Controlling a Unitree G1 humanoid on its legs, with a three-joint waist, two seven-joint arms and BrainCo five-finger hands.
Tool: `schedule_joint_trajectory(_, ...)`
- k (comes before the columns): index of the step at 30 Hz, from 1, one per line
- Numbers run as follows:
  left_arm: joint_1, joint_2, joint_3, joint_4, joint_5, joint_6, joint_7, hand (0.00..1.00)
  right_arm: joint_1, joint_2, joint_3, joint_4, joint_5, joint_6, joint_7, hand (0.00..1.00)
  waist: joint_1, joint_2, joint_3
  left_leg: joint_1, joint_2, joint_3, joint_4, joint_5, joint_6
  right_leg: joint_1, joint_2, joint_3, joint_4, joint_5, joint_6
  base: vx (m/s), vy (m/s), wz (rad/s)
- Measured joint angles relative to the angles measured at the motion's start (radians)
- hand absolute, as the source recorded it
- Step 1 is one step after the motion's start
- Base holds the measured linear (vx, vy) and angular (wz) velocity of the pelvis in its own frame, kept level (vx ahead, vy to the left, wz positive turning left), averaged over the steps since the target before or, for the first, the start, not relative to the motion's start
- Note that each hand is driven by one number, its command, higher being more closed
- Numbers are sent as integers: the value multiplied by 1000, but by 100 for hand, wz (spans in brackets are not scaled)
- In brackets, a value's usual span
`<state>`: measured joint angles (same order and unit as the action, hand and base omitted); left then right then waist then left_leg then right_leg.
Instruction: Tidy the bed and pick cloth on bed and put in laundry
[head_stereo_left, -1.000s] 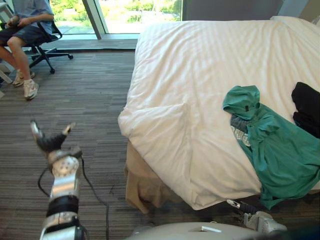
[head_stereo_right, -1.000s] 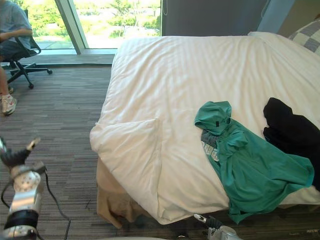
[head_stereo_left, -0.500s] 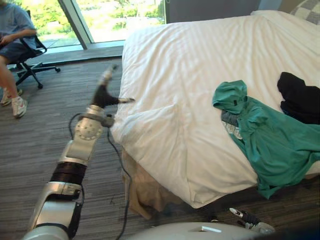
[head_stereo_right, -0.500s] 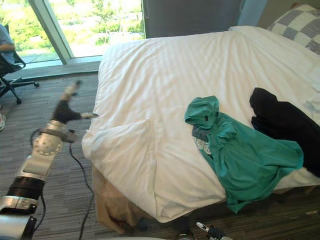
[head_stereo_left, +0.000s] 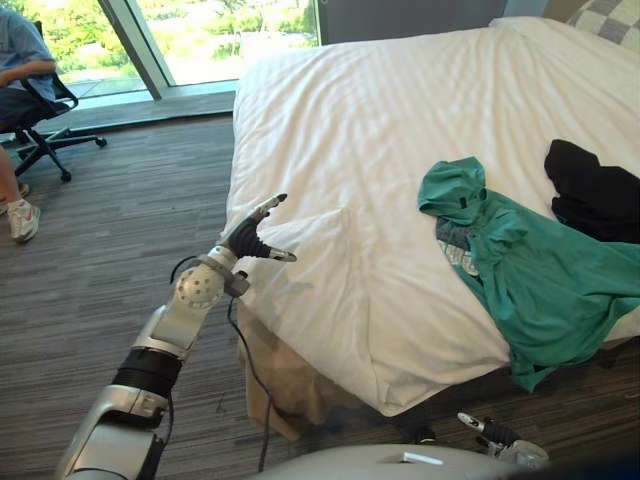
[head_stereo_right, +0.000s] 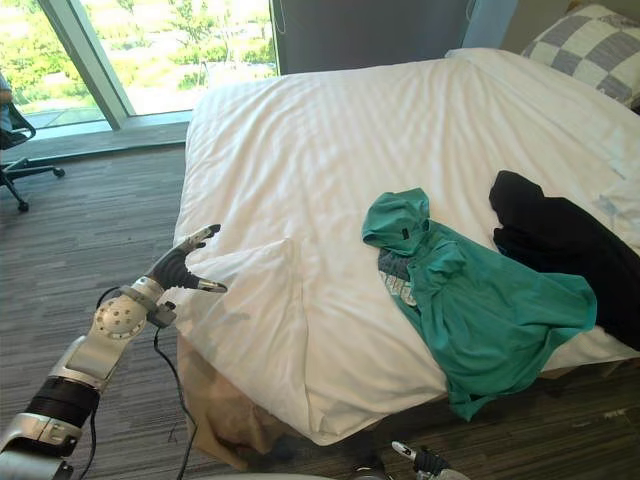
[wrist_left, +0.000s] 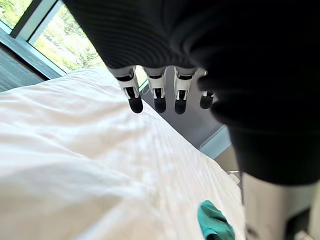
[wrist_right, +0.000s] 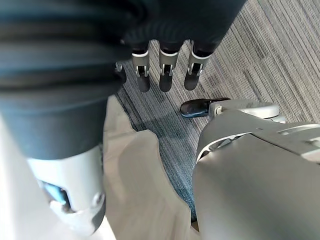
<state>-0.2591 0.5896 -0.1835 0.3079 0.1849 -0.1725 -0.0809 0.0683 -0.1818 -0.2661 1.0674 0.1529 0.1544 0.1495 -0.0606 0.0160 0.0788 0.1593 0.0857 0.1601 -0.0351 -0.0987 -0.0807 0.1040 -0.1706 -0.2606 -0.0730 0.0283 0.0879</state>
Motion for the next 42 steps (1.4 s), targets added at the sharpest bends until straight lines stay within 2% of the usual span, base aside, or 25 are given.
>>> schedule_joint_trajectory(6, 4, -56, -16, 69, 109, 8, 102, 0, 5, 18, 23, 1, 1, 34, -8, 0, -2, -11, -4, -4, -1, 1, -1, 0, 0, -4, 0, 1, 1, -1, -8, -21, -1, 0)
schedule_joint_trajectory(12, -13, -86, -84, 113, 165, -7, 177, 0, -18, 19, 47, 0, 44, 49, -39, 0, -15, 2, 9, -64, 0, 12, -17, 15, -1, -84, 7, 32, 10, -7, -18, -29, -12, -4)
schedule_joint_trajectory(15, -70, -99, -104, 150, 202, -7, 227, 0, -48, 19, 48, -3, 72, 50, -49, 0, -38, 12, 53, -73, 1, 20, -21, 19, -3, -100, 8, 35, 14, 1, -8, 10, -3, -2)
schedule_joint_trajectory(19, -130, -99, -128, 149, 242, -2, 283, 0, -74, 19, 70, -15, 72, 41, -56, 0, -58, 15, 57, -74, 1, 50, -29, 19, -4, -123, 10, 56, 14, 1, -7, 85, 2, -16)
schedule_joint_trajectory(22, -174, -100, -138, 151, 275, 24, 305, 0, -76, 19, 80, -31, 72, 32, -61, 0, -77, 22, 81, -73, 1, 53, -15, 16, -8, -124, 6, 57, 28, 1, -8, 80, 9, 0)
schedule_joint_trajectory(24, -233, -101, -140, 175, 280, 56, 338, 0, -101, 19, 79, -32, 73, 24, -70, 0, -91, 34, 123, -92, -2, 61, 10, 15, -9, -147, -4, 70, 60, 1, -8, -2, 11, -2)
schedule_joint_trajectory(26, -282, -101, -139, 213, 280, 85, 369, 0, -122, 19, 80, -40, 89, 18, -74, 0, -93, 43, 147, -115, -6, 83, 24, 14, -10, -183, -9, 93, 80, 1, -8, -11, 17, -15)
schedule_joint_trajectory(31, -371, -102, -138, 293, 280, 175, 353, 0, -173, 18, 78, -58, 110, -2, -85, 0, -120, 73, 220, -161, -8, 105, 58, 14, -10, -234, -15, 111, 103, 0, -8, -15, -13, -8)
schedule_joint_trajectory(34, -419, -103, -148, 335, 286, 254, 275, 0, -197, 17, 78, -74, 110, -12, -93, 0, -146, 89, 259, -196, -3, 107, 79, 14, -10, -269, -15, 120, 121, -1, -9, -28, -48, -4)
schedule_joint_trajectory(36, -462, -103, -161, 341, 280, 308, 222, 0, -198, 14, 79, -82, 110, -21, -95, 0, -148, 96, 282, -208, 1, 110, 91, 14, -10, -280, -13, 133, 128, -4, -14, -19, -50, -3)
schedule_joint_trajectory(39, -475, -95, -168, 336, 254, 329, 173, 0, -203, 12, 85, -90, 107, -23, -96, 0, -149, 103, 285, -209, 4, 121, 95, 14, -10, -294, -13, 137, 151, -12, -19, -15, -31, -5)
schedule_joint_trajectory(42, -479, -74, -172, 332, 147, 318, 169, 0, -229, 13, 109, -90, 97, -30, -104, 0, -154, 109, 290, -213, 2, 132, 103, 14, -10, -301, -17, 137, 162, -13, -19, -23, -10, -2)
